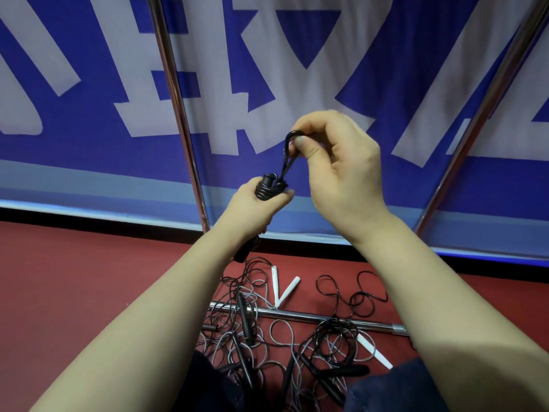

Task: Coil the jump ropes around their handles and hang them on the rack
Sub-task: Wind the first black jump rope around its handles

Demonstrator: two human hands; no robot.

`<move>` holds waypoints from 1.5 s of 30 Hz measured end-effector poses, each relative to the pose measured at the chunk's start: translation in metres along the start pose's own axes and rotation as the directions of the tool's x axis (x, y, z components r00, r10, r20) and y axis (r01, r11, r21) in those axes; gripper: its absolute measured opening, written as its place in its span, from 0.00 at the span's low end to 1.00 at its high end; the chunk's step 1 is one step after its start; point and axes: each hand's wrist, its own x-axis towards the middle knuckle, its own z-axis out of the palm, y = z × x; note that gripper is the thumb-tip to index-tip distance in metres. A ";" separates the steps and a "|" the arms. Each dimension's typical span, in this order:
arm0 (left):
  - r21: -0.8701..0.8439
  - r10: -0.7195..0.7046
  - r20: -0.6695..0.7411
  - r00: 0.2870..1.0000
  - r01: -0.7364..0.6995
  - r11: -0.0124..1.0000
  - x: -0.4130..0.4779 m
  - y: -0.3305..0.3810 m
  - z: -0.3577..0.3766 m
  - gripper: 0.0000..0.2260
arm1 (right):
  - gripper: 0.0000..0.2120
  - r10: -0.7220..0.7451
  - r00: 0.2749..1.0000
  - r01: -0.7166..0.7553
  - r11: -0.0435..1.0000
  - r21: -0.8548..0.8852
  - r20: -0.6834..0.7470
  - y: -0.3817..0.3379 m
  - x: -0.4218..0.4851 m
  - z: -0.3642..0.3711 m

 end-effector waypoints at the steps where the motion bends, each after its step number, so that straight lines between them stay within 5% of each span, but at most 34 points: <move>1: -0.003 0.013 -0.010 1.000 -0.013 1.000 0.001 0.000 0.000 0.12 | 0.04 0.030 1.000 -0.030 0.999 0.020 0.010 0.000 0.001 0.001; 4: -0.017 0.038 0.052 0.998 -0.038 0.999 0.001 -0.008 0.001 0.14 | 0.03 0.167 0.974 -0.175 0.984 0.044 0.150 0.001 0.005 0.004; 8: 0.066 -0.087 0.347 0.934 0.068 0.996 -0.002 -0.030 0.004 0.24 | 0.02 0.321 0.894 -0.295 0.947 -0.128 0.314 0.016 0.000 0.003; 12: 0.009 -0.123 0.406 0.906 0.131 0.991 -0.004 -0.024 -0.008 0.32 | 0.02 0.491 0.782 -0.480 0.867 -0.133 0.383 0.023 -0.006 0.005; 16: -0.147 0.008 0.242 0.970 0.029 0.989 -0.011 -0.007 -0.025 0.09 | 0.01 0.539 0.762 -0.534 0.837 -0.123 0.358 0.020 -0.003 0.004; 19: -0.184 0.088 0.175 0.981 -0.055 0.981 -0.014 0.008 -0.030 0.02 | 0.01 0.541 0.781 -0.548 0.833 -0.074 0.310 0.018 0.010 -0.001; 30: -0.237 0.283 -0.128 0.950 -0.307 0.922 0.013 0.123 -0.088 0.09 | 0.16 0.512 0.803 -0.594 0.723 0.353 0.305 -0.010 0.096 0.000; 33: -0.205 0.330 -0.198 0.923 -0.368 0.907 0.026 0.156 -0.108 0.05 | 0.11 0.524 0.822 -0.563 0.682 0.466 0.225 -0.024 0.136 0.009; 45: -0.196 0.379 -0.487 0.787 -0.521 0.830 0.105 0.265 -0.178 0.06 | 0.07 0.385 0.920 -0.367 0.783 0.501 0.073 -0.050 0.291 0.048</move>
